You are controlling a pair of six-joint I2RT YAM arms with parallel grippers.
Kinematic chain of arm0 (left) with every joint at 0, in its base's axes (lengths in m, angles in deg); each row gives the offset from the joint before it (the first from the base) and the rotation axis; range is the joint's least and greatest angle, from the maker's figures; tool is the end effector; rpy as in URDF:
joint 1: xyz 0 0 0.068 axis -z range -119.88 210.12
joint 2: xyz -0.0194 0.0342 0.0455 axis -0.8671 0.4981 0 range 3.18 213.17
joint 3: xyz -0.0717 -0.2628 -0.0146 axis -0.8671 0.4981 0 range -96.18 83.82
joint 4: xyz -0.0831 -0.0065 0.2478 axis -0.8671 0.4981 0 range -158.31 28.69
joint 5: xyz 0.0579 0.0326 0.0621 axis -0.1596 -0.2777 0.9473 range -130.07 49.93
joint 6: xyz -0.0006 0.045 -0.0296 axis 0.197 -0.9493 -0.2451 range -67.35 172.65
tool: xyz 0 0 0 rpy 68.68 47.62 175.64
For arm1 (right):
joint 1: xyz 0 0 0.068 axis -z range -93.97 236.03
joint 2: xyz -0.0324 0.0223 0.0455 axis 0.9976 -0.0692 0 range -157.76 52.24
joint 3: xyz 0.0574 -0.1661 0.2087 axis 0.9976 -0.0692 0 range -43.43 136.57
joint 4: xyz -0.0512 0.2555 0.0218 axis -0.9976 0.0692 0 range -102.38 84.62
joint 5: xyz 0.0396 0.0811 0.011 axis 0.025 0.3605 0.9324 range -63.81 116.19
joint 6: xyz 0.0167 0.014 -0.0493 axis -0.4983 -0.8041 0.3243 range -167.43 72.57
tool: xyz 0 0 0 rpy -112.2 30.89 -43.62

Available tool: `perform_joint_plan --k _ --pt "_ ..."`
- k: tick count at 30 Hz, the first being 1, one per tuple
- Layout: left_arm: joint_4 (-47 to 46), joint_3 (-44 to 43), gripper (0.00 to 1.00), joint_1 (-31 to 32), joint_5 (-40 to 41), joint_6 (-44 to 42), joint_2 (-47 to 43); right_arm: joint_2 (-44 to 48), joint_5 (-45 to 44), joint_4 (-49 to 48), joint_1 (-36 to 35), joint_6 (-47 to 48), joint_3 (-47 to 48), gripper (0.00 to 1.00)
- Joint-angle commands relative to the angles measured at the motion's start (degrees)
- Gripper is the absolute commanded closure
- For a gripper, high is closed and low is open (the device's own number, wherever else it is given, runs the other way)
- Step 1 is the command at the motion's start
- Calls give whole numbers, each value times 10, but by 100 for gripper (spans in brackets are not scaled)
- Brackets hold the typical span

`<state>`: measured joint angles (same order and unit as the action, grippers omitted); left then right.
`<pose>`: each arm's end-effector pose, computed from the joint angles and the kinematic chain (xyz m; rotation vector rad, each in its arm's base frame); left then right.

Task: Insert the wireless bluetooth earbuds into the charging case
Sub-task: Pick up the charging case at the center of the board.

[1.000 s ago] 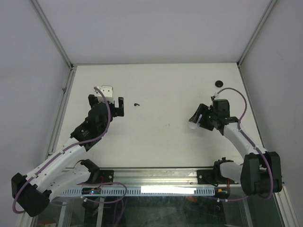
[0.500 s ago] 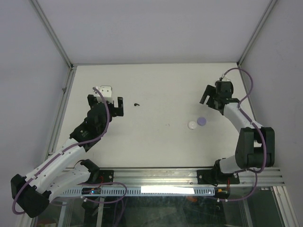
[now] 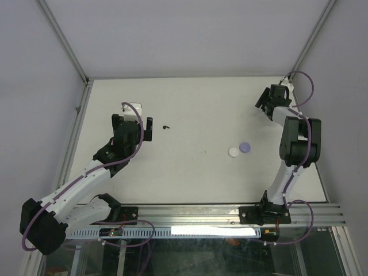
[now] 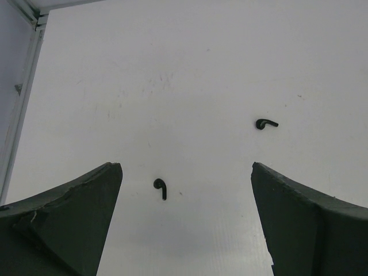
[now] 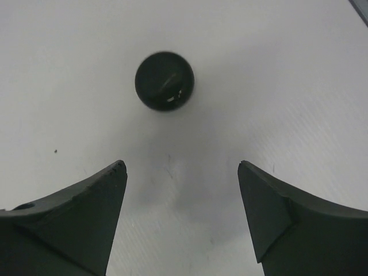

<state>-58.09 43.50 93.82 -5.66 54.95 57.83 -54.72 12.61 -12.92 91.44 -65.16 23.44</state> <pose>0.1888 -0.1017 0.2834 0.1492 1.9193 0.1810 0.4042 -0.0467 0.1850 0.5723 2.1682 -0.1519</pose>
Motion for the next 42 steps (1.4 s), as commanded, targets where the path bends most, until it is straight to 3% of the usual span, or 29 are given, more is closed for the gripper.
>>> perform_joint_plan --k 1,10,22,27,32,42 --pt "-31 0 1 -10 4 -8 13 -57 -21 -51 3 25 94 20" --pt "-33 -1 1 -19 -2 -8 29 -172 -59 10 5 36 223 26" --pt "-33 -2 1 -24 -19 -4 34 -231 -37 57 5 46 272 36" --pt "-32 -3 1 -24 -30 -3 33 -237 -23 64 6 52 277 50" --pt "-26 -7 2 -24 -54 6 32 -206 13 62 3 77 252 57" --pt "3 -28 2 -28 -132 36 35 -21 114 32 -38 144 79 60"
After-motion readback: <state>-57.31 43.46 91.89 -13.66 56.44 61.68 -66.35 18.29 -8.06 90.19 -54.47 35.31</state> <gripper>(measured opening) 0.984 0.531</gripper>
